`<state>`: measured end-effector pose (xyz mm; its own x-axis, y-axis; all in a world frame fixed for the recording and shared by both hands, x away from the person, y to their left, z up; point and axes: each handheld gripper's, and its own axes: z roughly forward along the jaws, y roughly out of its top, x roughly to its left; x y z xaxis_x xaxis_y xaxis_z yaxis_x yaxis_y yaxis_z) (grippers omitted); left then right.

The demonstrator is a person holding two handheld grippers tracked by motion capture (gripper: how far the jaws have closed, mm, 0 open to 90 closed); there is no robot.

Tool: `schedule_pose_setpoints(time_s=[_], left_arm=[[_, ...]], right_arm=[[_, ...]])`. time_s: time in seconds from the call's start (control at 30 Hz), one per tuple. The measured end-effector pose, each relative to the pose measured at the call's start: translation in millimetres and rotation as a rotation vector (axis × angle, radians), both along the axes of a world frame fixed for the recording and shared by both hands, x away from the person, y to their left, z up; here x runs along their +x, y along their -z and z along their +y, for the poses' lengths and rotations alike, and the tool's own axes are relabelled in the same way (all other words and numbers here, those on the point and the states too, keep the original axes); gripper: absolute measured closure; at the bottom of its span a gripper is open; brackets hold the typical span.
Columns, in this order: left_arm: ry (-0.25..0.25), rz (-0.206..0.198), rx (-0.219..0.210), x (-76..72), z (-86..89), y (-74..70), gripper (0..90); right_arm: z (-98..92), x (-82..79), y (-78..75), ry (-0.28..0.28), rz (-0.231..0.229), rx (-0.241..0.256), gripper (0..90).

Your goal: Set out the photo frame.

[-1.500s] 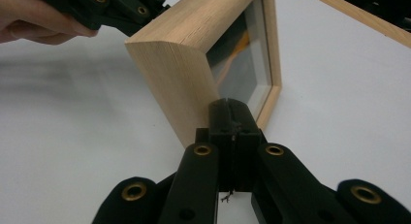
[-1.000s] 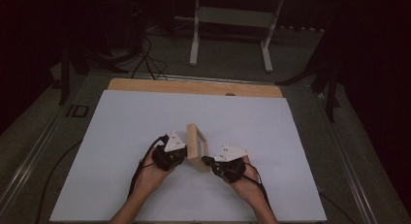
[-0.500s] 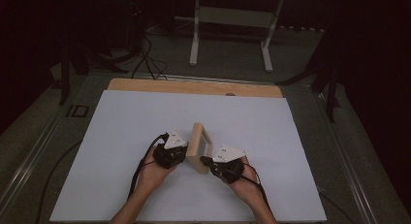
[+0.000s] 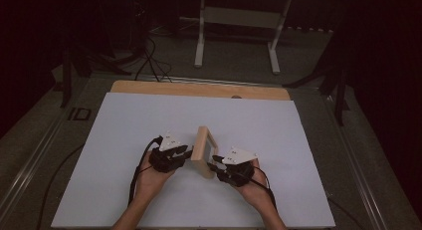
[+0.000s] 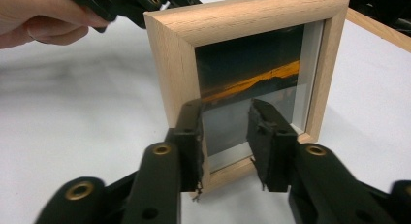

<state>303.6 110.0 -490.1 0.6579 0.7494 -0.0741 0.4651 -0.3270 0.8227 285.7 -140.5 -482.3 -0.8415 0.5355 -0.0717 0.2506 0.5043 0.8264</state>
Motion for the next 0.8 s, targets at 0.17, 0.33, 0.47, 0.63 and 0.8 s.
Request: schedule_pose_setpoints(time_s=[0.17, 0.33, 0.47, 0.63, 0.8], left_arm=[[-0.043, -0.013, -0.017, -3.6, 7.0, -4.2, 65.1], [-0.083, -0.024, -0.040, -8.0, 11.5, -8.4, 62.6], [-0.092, -0.037, -0.084, -12.2, 15.8, -11.7, 60.9], [-0.073, -0.057, -0.126, -20.2, 16.6, -17.0, 54.7], [-0.052, -0.062, -0.183, -25.3, 18.0, -23.2, 50.3]], right_arm=[[-3.5, -0.2, 0.8, 0.009, 0.005, 0.001, 62.5], [-7.9, 0.3, 0.7, 0.021, 0.004, 0.001, 60.4], [-10.5, 0.1, 0.5, 0.025, 0.005, 0.001, 59.8], [-12.0, 0.2, 1.2, 0.030, 0.006, -0.002, 58.6], [-12.8, 0.3, 1.3, 0.032, 0.006, -0.003, 58.4]])
